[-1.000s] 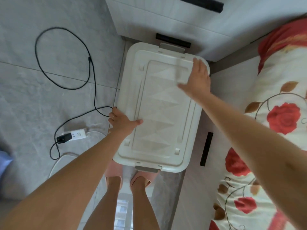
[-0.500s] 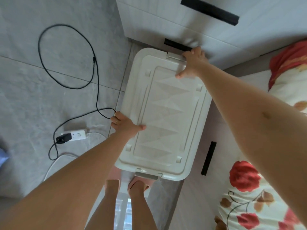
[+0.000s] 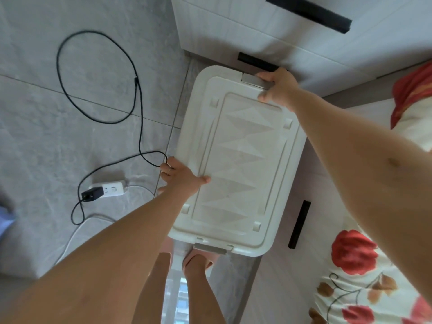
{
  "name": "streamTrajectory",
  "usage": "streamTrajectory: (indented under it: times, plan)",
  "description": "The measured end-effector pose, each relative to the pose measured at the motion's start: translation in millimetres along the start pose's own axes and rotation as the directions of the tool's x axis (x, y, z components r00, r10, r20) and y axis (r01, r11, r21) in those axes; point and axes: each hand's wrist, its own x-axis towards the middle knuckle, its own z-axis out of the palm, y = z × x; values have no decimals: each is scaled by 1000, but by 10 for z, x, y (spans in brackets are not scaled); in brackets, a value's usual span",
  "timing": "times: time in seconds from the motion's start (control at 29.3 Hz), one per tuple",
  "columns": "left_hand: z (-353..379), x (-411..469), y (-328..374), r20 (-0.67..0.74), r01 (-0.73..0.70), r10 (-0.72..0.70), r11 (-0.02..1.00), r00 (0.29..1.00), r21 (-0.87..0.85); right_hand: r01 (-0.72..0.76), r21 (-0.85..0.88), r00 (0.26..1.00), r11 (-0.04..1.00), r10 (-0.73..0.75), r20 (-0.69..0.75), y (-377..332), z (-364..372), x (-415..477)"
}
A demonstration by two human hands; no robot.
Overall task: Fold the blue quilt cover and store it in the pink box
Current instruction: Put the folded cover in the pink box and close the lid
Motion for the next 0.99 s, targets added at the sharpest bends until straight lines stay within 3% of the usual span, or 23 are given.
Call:
streamTrajectory:
  times: [0.14, 0.24, 0.31, 0.38, 0.44, 0.55, 0.58, 0.62, 0.65, 0.68, 0.72, 0.75, 0.82, 0.85, 0.92, 0.99]
  plan:
    - [-3, -3, 7, -11, -14, 14, 1000, 1000, -25, 21, -112, 1000, 994, -23, -14, -6, -73, -20]
    - [-13, 0, 24, -21, -31, 31, 999, 999, -34, 54, -166, 975, 985, -88, -206, -38, 38, -247]
    - [-11, -21, 0, -30, -49, 48, 998, 998, -39, 78, 4, 886, 997, -67, -459, -84, 322, -658]
    - [-8, -34, 12, -40, -82, 80, 995, 996, -50, 123, 282, 810, 951, 68, -582, -101, 648, -1148]
    - [-12, -47, 17, -56, -104, 100, 993, 993, -57, 97, 520, 801, 848, 244, -547, -85, 1063, -1728]
    - [-22, -79, -42, -91, -126, 119, 989, 989, -77, -95, 691, 733, 717, 519, -439, -113, 1740, -2648]
    - [-23, -97, -40, -90, -131, 124, 988, 988, -86, -237, 761, 648, 604, 682, -339, -96, 1968, -2885]
    - [-14, -110, -43, -91, -135, 127, 986, 988, -96, -390, 827, 521, 404, 838, -164, -87, 2154, -3096]
    - [-13, -121, -44, -85, -135, 126, 985, 988, -106, -483, 864, 386, 138, 920, 69, -70, 2337, -3242]
    - [-4, -136, -68, -75, -139, 132, 985, 988, -99, -478, 867, 310, -139, 897, 315, -73, 2477, -3367]
    - [-20, -130, -65, -65, -140, 134, 985, 989, -102, -450, 825, 333, -342, 792, 511, -78, 2531, -3398]
    - [-18, -119, -82, -58, -145, 140, 985, 988, -93, -427, 770, 429, -475, 643, 634, -91, 2599, -3415]
    - [-11, -110, -98, -65, -164, 159, 983, 985, -82, -319, 696, 630, -644, 405, 663, -121, 2693, -3417]
    - [0, -101, -100, -78, -176, 170, 981, 982, -77, -239, 671, 673, -701, 379, 635, -161, 2722, -3392]
    - [17, -75, -137, -100, -192, 184, 979, 978, -72, -168, 667, 661, -726, 419, 622, -282, 2775, -3340]
    - [14, -51, -154, -99, -193, 185, 978, 978, -77, -196, 673, 636, -713, 429, 641, -411, 2766, -3241]
